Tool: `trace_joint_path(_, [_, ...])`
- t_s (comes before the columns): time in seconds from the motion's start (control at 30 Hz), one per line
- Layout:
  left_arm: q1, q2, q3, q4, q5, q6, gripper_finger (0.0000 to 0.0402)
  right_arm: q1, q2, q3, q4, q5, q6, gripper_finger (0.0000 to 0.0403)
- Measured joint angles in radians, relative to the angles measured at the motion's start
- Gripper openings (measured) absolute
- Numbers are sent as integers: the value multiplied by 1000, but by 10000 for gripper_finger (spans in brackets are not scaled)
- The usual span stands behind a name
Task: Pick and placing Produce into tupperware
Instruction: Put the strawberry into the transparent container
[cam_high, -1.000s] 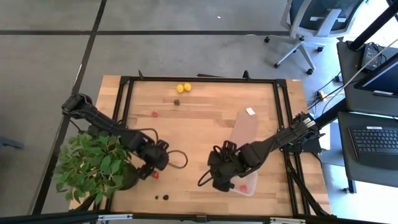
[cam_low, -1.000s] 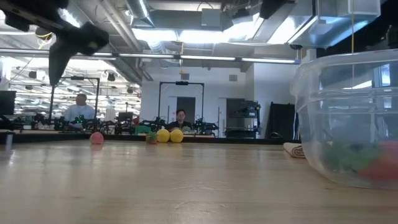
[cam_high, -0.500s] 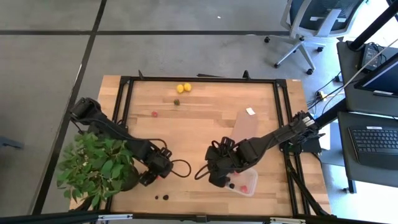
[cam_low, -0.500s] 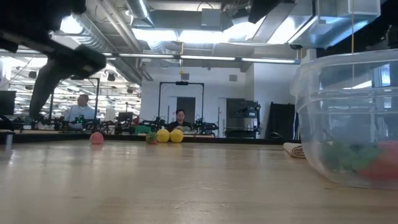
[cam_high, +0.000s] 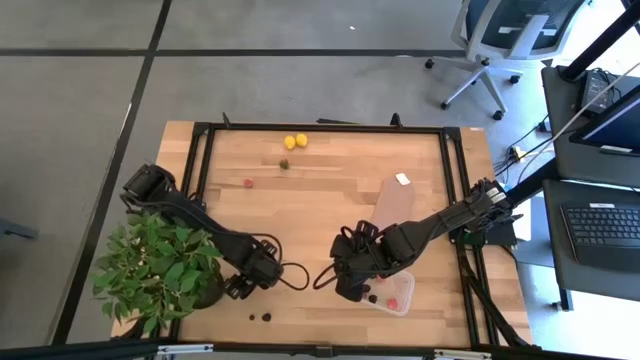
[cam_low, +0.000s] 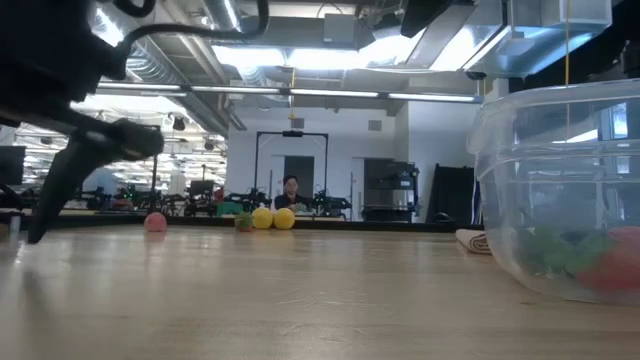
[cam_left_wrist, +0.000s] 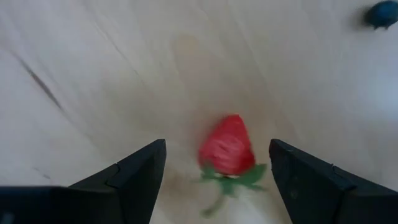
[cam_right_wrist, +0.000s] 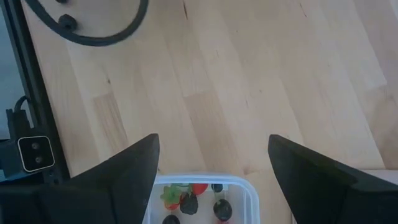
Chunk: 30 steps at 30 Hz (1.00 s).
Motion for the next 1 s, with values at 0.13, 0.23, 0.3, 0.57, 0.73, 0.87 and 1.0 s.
trace_joint_path(0.13, [0, 25, 3, -1, 35, -2, 270, 0, 0, 0, -1, 0, -1, 301])
trace_joint_path(0.23, [0, 36, 3, -1, 46, -3, 251, 0, 0, 0, -4, 0, -1, 301])
trace_joint_path(0.3, [0, 37, 3, -1, 47, -4, 235, 0, 0, 0, -4, 0, -2, 301])
trace_joint_path(0.57, [0, 37, 3, 4, 34, -6, 184, 1, 0, 0, -11, 0, -4, 301])
trace_joint_path(0.73, [2, 37, 3, 4, 27, -6, 164, 8, 0, 0, -11, 0, -4, 301])
trace_joint_path(0.87, [1, 38, 2, 4, 10, -2, 146, 18, 0, 0, -11, 0, -4, 301])
trace_joint_path(1.0, [1, 38, 2, 5, 0, 1, 126, 21, 0, 0, -11, 0, -3, 301])
